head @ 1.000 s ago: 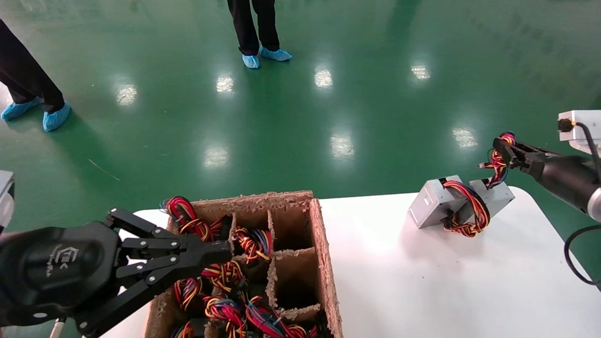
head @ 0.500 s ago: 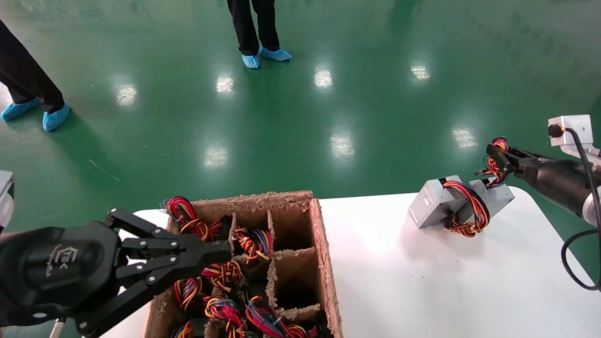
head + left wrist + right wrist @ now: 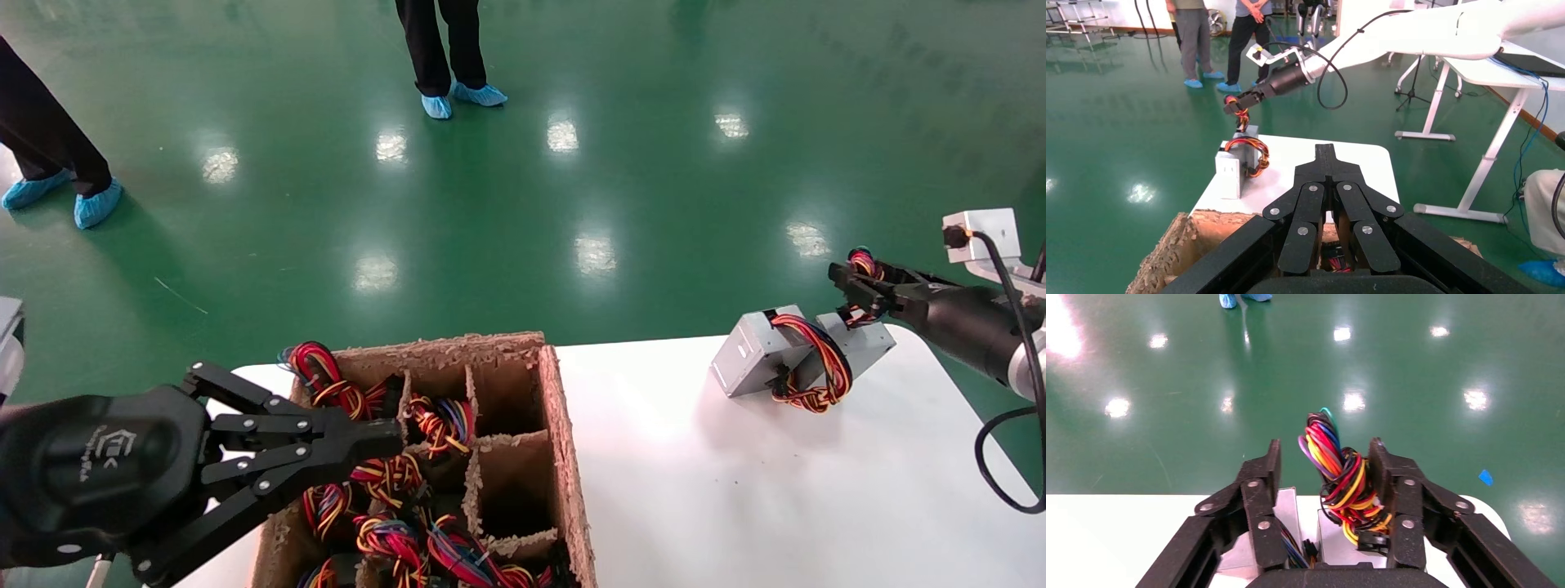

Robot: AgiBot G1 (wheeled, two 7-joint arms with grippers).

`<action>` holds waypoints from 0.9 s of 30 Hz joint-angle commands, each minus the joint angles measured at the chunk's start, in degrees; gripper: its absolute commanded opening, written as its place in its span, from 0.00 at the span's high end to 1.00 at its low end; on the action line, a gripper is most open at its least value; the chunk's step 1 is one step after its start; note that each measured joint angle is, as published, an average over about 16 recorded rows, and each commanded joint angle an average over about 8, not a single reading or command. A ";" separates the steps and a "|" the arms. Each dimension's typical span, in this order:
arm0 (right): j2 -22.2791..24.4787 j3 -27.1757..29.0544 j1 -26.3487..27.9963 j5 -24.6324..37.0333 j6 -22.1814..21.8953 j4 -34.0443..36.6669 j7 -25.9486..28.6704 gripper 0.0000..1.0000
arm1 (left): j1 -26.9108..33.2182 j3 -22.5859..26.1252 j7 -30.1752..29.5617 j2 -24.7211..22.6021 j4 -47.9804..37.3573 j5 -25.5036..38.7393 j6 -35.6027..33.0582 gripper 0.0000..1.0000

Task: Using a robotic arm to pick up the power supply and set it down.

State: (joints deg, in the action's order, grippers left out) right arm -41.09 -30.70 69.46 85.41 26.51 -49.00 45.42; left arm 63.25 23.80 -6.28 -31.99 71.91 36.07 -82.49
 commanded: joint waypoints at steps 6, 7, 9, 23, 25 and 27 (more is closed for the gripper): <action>-0.30 -0.10 0.32 -0.05 0.45 0.58 -0.29 0.00 | 0.00 0.00 0.00 0.00 0.00 0.00 0.00 1.00; -0.30 -0.08 0.39 -0.07 0.53 0.64 -0.36 0.00 | 0.00 0.00 0.00 0.00 0.00 0.00 0.00 1.00; -0.25 -0.05 0.52 -0.13 0.68 0.73 -0.47 0.00 | 0.00 0.00 0.00 0.00 0.00 0.00 0.00 1.00; 2.17 0.75 -0.27 -0.89 0.70 -1.15 0.49 0.00 | 0.00 0.00 0.00 0.00 0.00 0.00 0.00 1.00; 2.71 0.88 -0.60 -0.92 0.45 -1.67 0.90 0.00 | 0.00 0.00 0.00 0.00 0.00 0.00 0.00 1.00; 3.20 0.96 -0.93 -0.91 0.22 -2.20 1.31 0.00 | 0.00 0.00 0.00 0.00 0.00 0.00 0.00 1.00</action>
State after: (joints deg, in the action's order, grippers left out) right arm -38.05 -29.83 68.57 84.57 26.76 -51.20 46.74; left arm 63.25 23.80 -6.27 -31.99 71.91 36.07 -82.49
